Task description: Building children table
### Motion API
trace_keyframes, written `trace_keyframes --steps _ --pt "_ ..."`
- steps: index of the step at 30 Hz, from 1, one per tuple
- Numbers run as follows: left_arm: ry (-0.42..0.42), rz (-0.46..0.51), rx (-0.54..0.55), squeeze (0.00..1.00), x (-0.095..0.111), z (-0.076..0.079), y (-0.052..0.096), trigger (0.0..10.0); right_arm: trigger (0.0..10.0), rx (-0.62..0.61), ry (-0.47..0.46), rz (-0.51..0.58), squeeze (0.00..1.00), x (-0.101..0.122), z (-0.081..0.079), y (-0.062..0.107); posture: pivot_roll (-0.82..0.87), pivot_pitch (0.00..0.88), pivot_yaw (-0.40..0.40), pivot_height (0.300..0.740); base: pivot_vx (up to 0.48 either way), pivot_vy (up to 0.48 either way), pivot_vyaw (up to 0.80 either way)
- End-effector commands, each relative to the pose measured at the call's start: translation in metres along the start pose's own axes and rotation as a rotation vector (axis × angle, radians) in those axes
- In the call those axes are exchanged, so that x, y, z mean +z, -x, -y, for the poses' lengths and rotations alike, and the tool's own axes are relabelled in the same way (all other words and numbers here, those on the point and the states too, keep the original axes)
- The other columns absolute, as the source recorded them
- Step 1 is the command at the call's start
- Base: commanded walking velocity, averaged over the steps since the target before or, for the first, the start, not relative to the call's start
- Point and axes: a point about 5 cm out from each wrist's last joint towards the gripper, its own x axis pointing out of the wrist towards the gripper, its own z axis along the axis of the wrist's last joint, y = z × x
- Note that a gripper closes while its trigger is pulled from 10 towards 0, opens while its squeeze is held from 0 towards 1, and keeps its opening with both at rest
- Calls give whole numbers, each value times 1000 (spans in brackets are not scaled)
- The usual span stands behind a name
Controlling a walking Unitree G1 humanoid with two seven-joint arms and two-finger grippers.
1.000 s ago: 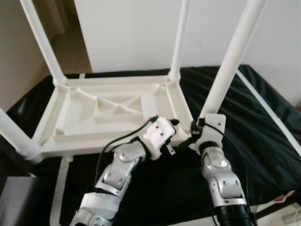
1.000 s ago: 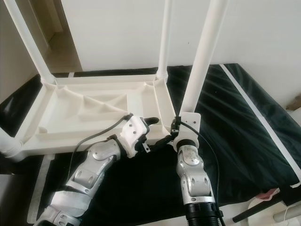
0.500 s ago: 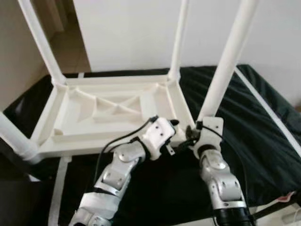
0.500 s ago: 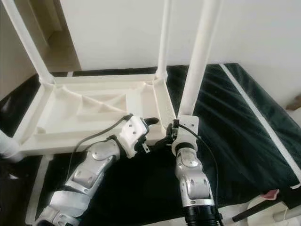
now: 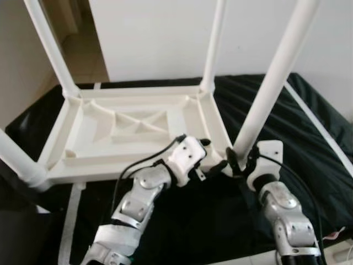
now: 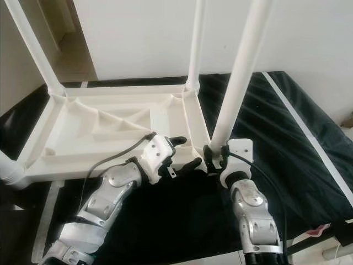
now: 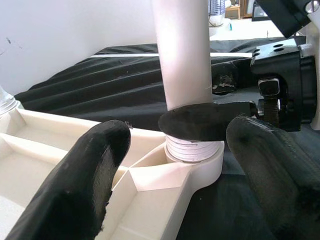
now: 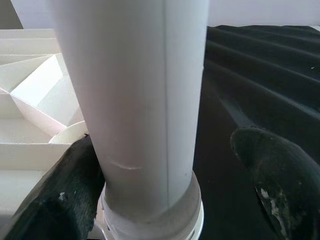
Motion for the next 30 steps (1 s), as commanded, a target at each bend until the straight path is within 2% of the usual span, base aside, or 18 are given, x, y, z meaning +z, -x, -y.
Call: trace_keyframes --steps 1,2,3,4,5,7,13,17,24,25,26,27,30 --pt "7 1 11 0 -2 1 -1 10000 10000 32 4 -5 114 -2 7 0 -24 0 -13 740 0 0 0" --pt "7 2 10 0 -1 1 -1 10000 10000 98 35 -3 0 -1 10 0 -25 0 -9 740 0 0 0" --pt "7 2 10 0 -1 1 -1 10000 10000 98 35 -3 0 -1 10 0 -25 0 -9 740 0 0 0" --pt "6 2 8 0 -1 0 -2 10000 10000 259 98 -20 0 -1 11 -1 -23 0 -7 740 0 0 0" --pt "6 2 8 0 -1 0 -2 10000 10000 259 98 -20 0 -1 11 -1 -23 0 -7 740 0 0 0" --pt "4 3 10 0 -1 -1 -2 10000 10000 342 130 -32 0 -1 10 -2 -22 0 -7 740 0 0 0" --pt "4 4 12 0 0 -2 -2 10000 10000 429 180 -48 0 -2 7 -8 -21 0 -6 740 0 0 0" --pt "1 8 15 0 2 -3 -3 10000 10000 513 227 -60 0 -4 0 -19 -16 0 -7 740 0 0 0" --pt "-2 10 31 0 3 -6 -3 10000 10000 502 255 -88 0 -14 3 -33 0 0 -11 740 0 0 0" --pt "-3 10 34 0 3 -6 -2 10000 5804 505 257 -89 0 -15 2 -34 2 0 -11 740 0 0 0" --pt "-3 10 34 0 3 -6 -2 10000 5804 505 257 -89 0 -15 2 -34 2 0 -11 740 0 0 0" --pt "-3 9 35 0 3 -7 -2 10000 0 508 259 -89 0 -15 1 -34 2 0 -11 740 0 0 0" --pt "-4 8 41 0 4 -8 -1 10000 0 530 267 -94 0 -18 -2 -35 7 0 -14 740 0 0 0"
